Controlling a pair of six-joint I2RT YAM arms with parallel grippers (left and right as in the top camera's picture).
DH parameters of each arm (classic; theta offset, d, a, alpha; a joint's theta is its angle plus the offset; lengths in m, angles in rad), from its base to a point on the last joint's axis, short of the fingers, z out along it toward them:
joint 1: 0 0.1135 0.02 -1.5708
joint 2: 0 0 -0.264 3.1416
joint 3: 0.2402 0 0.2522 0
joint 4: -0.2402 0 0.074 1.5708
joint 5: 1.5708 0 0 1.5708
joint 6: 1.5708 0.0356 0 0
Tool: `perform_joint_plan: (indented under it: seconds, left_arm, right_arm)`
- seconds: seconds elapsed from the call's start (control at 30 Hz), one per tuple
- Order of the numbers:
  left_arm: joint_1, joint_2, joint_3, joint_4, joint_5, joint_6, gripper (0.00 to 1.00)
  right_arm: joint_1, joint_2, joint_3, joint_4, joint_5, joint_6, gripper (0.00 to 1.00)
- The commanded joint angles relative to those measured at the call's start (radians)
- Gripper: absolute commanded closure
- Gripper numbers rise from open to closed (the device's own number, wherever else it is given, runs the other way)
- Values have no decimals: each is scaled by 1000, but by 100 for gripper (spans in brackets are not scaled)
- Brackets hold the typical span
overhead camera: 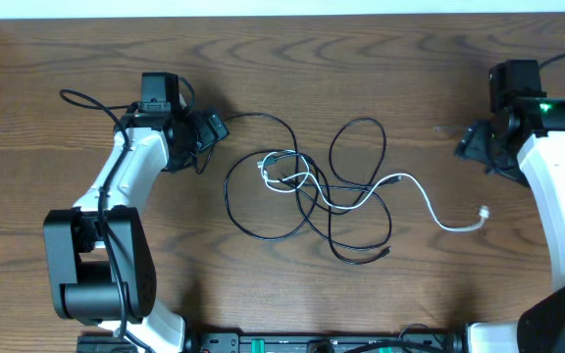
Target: Untangle cables
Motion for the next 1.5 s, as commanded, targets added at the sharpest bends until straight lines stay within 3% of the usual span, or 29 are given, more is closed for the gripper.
perform_joint_plan:
  seconds: [0.0,0.27,0.53,0.9,1.2,1.47]
  left_arm:
    - [2,-21,-4,1,-10,-8,0]
    - [2,-21,-4,0,-10,-8,0]
    - [2,-21,-4,0,-10,-8,0]
    - [2,-21,-4,0,-10,-8,0]
    - [2,-21,-4,1,-10,-8,0]
    - [2,-21,-4,0,-10,-8,0]
  right_arm:
    - [-5,22,0,36,-203,-96,5]
    - [22,116,0,109,-570,-250,10]
    - [154,272,0,130,-722,-449,12]
    - [414,381,0,355,-718,-628,16]
    - [536,380,0,470,-688,-649,17]
    - [583,380,0,477,-576,-649,30]
